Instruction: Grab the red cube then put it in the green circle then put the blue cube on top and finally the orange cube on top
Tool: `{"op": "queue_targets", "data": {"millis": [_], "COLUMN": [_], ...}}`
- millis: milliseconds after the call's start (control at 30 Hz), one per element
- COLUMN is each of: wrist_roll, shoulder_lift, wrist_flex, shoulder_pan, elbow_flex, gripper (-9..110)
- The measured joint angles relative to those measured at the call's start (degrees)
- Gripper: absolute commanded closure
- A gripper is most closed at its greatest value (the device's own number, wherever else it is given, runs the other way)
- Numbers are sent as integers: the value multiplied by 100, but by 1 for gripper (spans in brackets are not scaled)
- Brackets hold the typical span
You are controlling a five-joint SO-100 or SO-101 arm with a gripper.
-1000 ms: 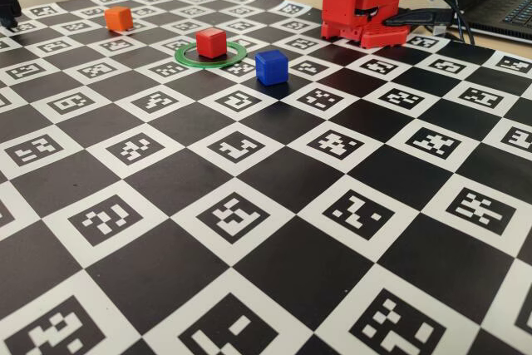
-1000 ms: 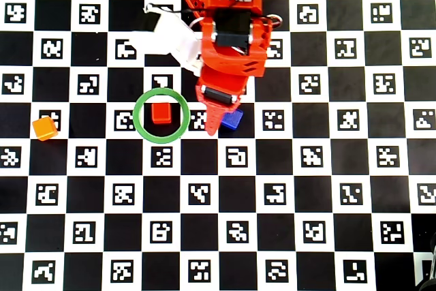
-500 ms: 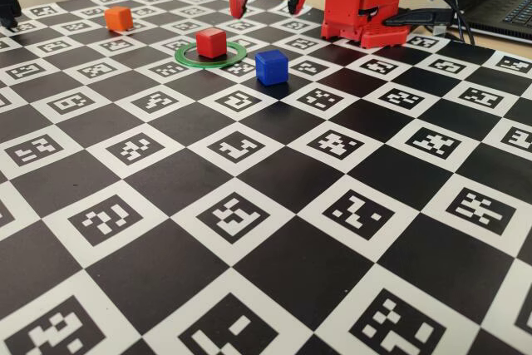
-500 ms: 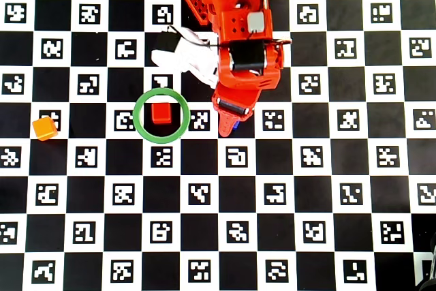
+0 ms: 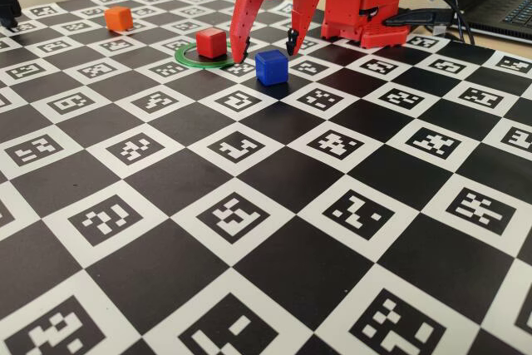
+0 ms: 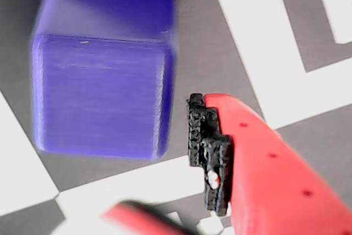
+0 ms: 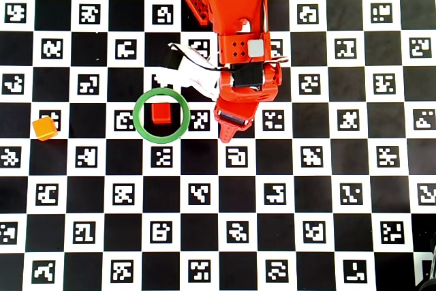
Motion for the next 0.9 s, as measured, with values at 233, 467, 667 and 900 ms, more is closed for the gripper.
{"op": "queue_targets", "data": {"millis": [233,467,667,900], "wrist_roll": [70,62,-88,-176], "shoulder_lift": [-176,-308,-387,-396], "wrist_flex": [-299,-457,-457,-457], "shoulder_pan": [0,0,9,149], "elbow_flex": [97,132,132,132], "gripper": [65,67,77,83]}}
